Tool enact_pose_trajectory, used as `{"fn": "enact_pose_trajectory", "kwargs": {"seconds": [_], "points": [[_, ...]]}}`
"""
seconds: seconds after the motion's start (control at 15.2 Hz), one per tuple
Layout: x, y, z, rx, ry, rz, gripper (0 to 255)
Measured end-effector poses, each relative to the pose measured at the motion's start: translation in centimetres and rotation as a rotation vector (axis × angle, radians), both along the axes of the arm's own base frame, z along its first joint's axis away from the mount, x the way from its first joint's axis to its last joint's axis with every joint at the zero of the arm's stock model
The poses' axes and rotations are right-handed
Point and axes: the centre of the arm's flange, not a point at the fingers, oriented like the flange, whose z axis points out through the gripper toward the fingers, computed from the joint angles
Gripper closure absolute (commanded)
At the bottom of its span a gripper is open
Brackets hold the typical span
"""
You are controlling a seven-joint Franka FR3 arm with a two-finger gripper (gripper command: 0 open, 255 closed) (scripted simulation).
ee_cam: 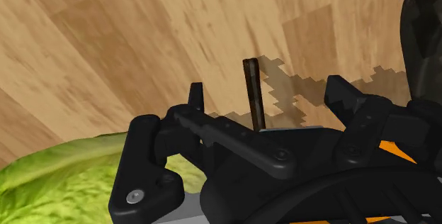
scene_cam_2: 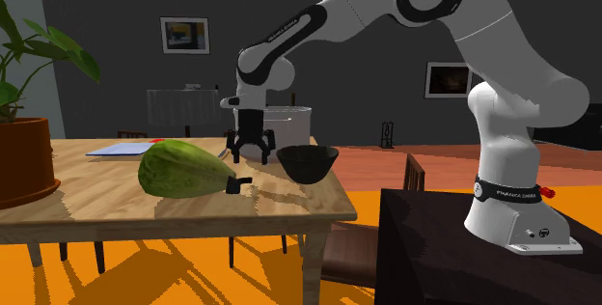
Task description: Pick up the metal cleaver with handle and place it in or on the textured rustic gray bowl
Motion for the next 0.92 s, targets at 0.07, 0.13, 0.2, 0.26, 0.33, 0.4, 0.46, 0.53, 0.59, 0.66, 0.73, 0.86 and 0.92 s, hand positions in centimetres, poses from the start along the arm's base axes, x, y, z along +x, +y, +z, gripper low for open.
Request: {"fn": "enact_pose_trajectory", "kwargs": {"seconds": [0.07,0.13,0.2,0.26,0.33,0.4,0.46,0.53,0.59,0.66,0.73,0.86,0.92], "points": [[-0.1,0.1,-0.5,0.000,0.000,0.002,0],[0.0,0.2,-1.0,0.000,0.000,0.002,0],[0.1,0.3,-1.5,0.000,0.000,0.003,0],[0.0,0.5,-2.0,0.000,-0.005,0.003,0],[0.1,0.5,-2.4,0.000,-0.003,0.003,0],[0.0,0.5,-2.7,0.000,-0.002,0.003,0],[0.0,0.5,-2.8,0.000,-0.001,0.003,0],[0.0,0.5,-2.9,0.000,-0.001,0.003,0],[0.0,0.5,-2.9,0.000,-0.001,0.003,0],[0.0,0.5,-2.9,0.000,-0.001,0.003,0],[0.0,0.5,-2.9,0.000,-0.001,0.003,0],[0.0,0.5,-2.9,0.000,-0.001,0.003,255],[0.0,0.5,-2.9,0.000,-0.001,0.003,255]]}}
